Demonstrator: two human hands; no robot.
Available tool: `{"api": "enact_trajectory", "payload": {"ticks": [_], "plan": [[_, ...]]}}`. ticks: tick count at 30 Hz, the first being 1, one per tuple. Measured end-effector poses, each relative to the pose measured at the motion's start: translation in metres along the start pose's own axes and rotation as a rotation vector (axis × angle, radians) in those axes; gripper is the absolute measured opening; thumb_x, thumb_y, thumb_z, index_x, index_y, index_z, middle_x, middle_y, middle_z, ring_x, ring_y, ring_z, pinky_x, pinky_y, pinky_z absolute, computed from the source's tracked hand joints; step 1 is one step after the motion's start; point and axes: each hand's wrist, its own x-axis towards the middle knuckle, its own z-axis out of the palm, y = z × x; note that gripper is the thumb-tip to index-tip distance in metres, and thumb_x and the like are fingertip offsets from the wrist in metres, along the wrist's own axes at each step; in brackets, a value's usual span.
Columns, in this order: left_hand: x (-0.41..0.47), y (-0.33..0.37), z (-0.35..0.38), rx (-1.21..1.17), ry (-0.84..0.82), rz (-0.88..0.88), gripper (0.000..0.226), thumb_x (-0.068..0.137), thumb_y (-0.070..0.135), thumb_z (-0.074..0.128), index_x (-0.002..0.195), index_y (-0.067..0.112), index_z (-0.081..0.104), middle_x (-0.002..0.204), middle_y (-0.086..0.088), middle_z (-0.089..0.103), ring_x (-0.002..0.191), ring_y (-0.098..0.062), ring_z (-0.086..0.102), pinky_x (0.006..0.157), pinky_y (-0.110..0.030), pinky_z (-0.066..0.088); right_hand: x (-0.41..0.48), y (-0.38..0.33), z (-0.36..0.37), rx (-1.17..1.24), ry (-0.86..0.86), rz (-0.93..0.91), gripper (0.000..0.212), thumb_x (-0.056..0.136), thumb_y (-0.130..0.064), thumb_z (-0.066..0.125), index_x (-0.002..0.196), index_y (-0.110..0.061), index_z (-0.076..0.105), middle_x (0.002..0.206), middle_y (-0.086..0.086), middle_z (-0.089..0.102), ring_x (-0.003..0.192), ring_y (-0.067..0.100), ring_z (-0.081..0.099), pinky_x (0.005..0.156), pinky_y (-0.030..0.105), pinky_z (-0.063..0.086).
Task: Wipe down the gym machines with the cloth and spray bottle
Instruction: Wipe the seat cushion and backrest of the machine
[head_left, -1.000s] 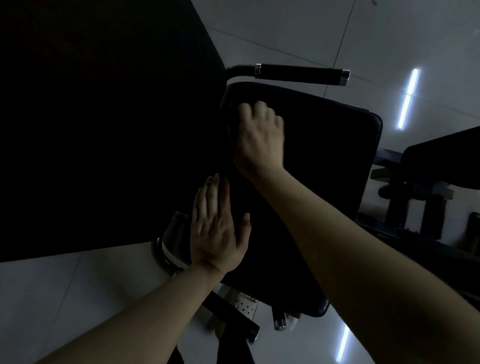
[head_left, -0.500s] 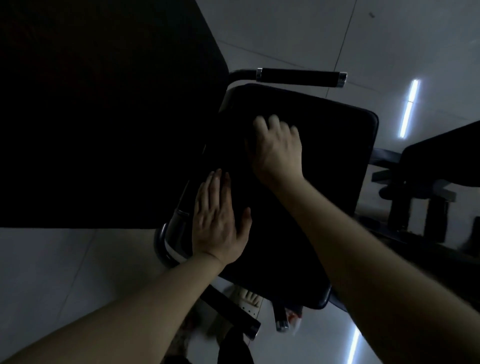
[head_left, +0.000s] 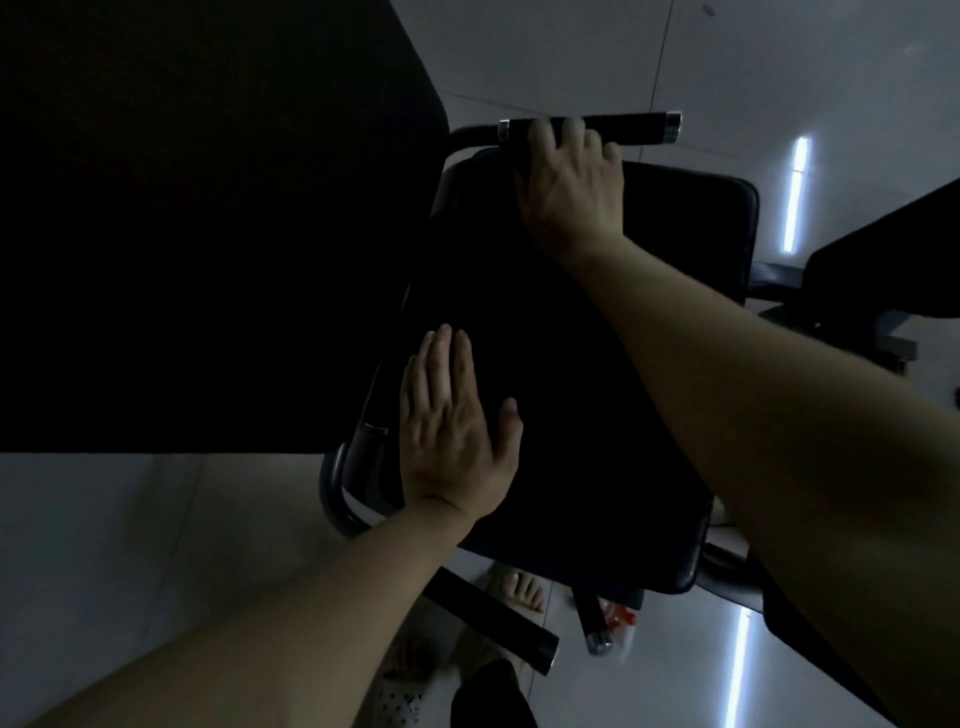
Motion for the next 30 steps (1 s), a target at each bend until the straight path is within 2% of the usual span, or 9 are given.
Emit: {"api": "enact_trajectory", "payload": {"ticks": [3, 5, 9, 11, 14, 19, 23, 26, 30], "plan": [[0.0, 0.002, -0.002, 0.016, -0.013, 0.002, 0.073, 0.102, 0.049, 0.033, 0.16, 0.007, 0.019, 0.168, -0.01, 0.014, 0.155, -0.024, 0.01, 0.124, -0.047, 0.018, -0.014, 0.001, -0.004, 0.03, 0.024, 0.063, 0.043, 0.098, -0.043, 0.04, 0.128, -0.014, 0.048, 0.123, 0.016, 0.053, 0.11, 0.036, 0.053, 0.092, 0.046, 0.038], [0.002, 0.002, -0.003, 0.019, -0.022, 0.004, 0.074, 0.101, 0.051, 0.03, 0.16, 0.007, 0.019, 0.168, -0.011, 0.015, 0.155, -0.025, 0.01, 0.125, -0.047, 0.016, -0.061, 0.004, -0.014, 0.039, 0.01, 0.093, 0.039, 0.097, -0.04, 0.041, 0.124, -0.014, 0.048, 0.117, 0.016, 0.054, 0.106, 0.036, 0.055, 0.09, 0.046, 0.039], [0.002, 0.002, -0.004, -0.011, -0.012, -0.004, 0.075, 0.098, 0.048, 0.032, 0.158, 0.005, 0.023, 0.166, -0.012, 0.02, 0.154, -0.027, 0.014, 0.123, -0.049, 0.02, -0.204, 0.012, -0.044, 0.072, -0.107, -0.014, 0.037, 0.094, -0.04, 0.048, 0.121, -0.015, 0.048, 0.108, 0.013, 0.051, 0.095, 0.031, 0.052, 0.082, 0.042, 0.041], [0.002, 0.002, -0.002, -0.057, 0.014, 0.003, 0.073, 0.098, 0.047, 0.035, 0.157, 0.004, 0.027, 0.165, -0.013, 0.024, 0.153, -0.028, 0.018, 0.122, -0.05, 0.022, -0.244, 0.018, -0.049, 0.049, -0.162, -0.05, 0.034, 0.095, -0.041, 0.048, 0.118, -0.016, 0.049, 0.104, 0.009, 0.048, 0.089, 0.027, 0.05, 0.078, 0.039, 0.04], [0.001, 0.002, -0.001, -0.068, 0.023, 0.002, 0.073, 0.097, 0.047, 0.036, 0.157, 0.006, 0.026, 0.165, -0.012, 0.023, 0.153, -0.027, 0.017, 0.122, -0.049, 0.021, -0.214, 0.032, -0.039, -0.011, -0.1, -0.061, 0.036, 0.095, -0.042, 0.045, 0.119, -0.015, 0.047, 0.104, 0.012, 0.049, 0.091, 0.031, 0.05, 0.078, 0.041, 0.036], [0.001, 0.0, 0.0, -0.036, 0.017, 0.013, 0.075, 0.098, 0.051, 0.031, 0.16, 0.009, 0.019, 0.167, -0.008, 0.016, 0.155, -0.022, 0.01, 0.126, -0.045, 0.015, -0.076, 0.059, -0.02, -0.051, 0.034, 0.15, 0.038, 0.098, -0.034, 0.043, 0.127, -0.01, 0.045, 0.12, 0.021, 0.051, 0.109, 0.04, 0.05, 0.092, 0.049, 0.037], [0.0, -0.003, 0.003, -0.052, 0.03, 0.024, 0.074, 0.099, 0.051, 0.032, 0.159, 0.01, 0.021, 0.167, -0.007, 0.017, 0.154, -0.022, 0.012, 0.124, -0.046, 0.019, -0.016, 0.073, -0.011, -0.021, 0.084, 0.21, 0.04, 0.1, -0.034, 0.039, 0.13, -0.009, 0.045, 0.123, 0.021, 0.051, 0.111, 0.04, 0.051, 0.094, 0.048, 0.037], [-0.001, 0.0, 0.002, -0.068, 0.039, 0.015, 0.074, 0.097, 0.052, 0.033, 0.159, 0.011, 0.022, 0.167, -0.005, 0.017, 0.154, -0.02, 0.011, 0.124, -0.046, 0.019, -0.027, 0.072, -0.011, -0.007, 0.113, 0.199, 0.042, 0.1, -0.034, 0.039, 0.133, -0.007, 0.043, 0.126, 0.024, 0.05, 0.111, 0.041, 0.05, 0.092, 0.048, 0.038], [0.001, -0.002, 0.002, -0.1, 0.036, 0.011, 0.075, 0.096, 0.051, 0.033, 0.159, 0.012, 0.024, 0.166, -0.005, 0.018, 0.154, -0.02, 0.01, 0.124, -0.046, 0.018, -0.123, 0.056, -0.023, 0.018, 0.092, 0.122, 0.039, 0.096, -0.033, 0.043, 0.127, -0.009, 0.044, 0.116, 0.021, 0.052, 0.104, 0.039, 0.051, 0.087, 0.047, 0.039]]}}
